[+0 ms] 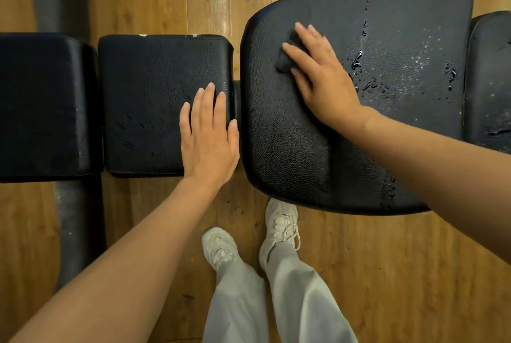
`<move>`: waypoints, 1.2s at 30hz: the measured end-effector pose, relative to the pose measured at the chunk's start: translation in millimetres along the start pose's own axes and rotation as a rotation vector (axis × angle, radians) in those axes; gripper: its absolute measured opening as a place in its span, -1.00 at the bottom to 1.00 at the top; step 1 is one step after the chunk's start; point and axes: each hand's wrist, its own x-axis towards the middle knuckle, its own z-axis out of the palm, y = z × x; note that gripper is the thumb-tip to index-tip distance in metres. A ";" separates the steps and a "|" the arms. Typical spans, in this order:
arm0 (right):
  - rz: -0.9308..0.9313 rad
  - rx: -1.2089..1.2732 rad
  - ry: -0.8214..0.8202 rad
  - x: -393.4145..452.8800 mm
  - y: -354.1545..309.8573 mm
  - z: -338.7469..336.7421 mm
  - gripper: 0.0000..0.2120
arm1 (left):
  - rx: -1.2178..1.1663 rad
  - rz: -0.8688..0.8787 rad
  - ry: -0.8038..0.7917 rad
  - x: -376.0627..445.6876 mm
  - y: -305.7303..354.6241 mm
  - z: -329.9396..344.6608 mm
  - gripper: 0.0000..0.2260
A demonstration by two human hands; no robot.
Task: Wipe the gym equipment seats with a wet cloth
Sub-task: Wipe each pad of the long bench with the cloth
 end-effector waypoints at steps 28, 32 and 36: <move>-0.042 -0.036 0.023 68.3 40.6 -15.3 -0.62 | -0.033 0.206 -0.027 18.8 18.6 7.5 -0.55; -0.107 0.000 -0.017 39.5 28.0 -12.9 -0.61 | -0.014 0.209 -0.039 20.9 18.0 6.1 -0.55; -0.295 0.019 -0.162 -17.2 17.2 -15.6 -0.61 | -0.027 0.210 -0.054 23.0 20.2 6.2 -0.52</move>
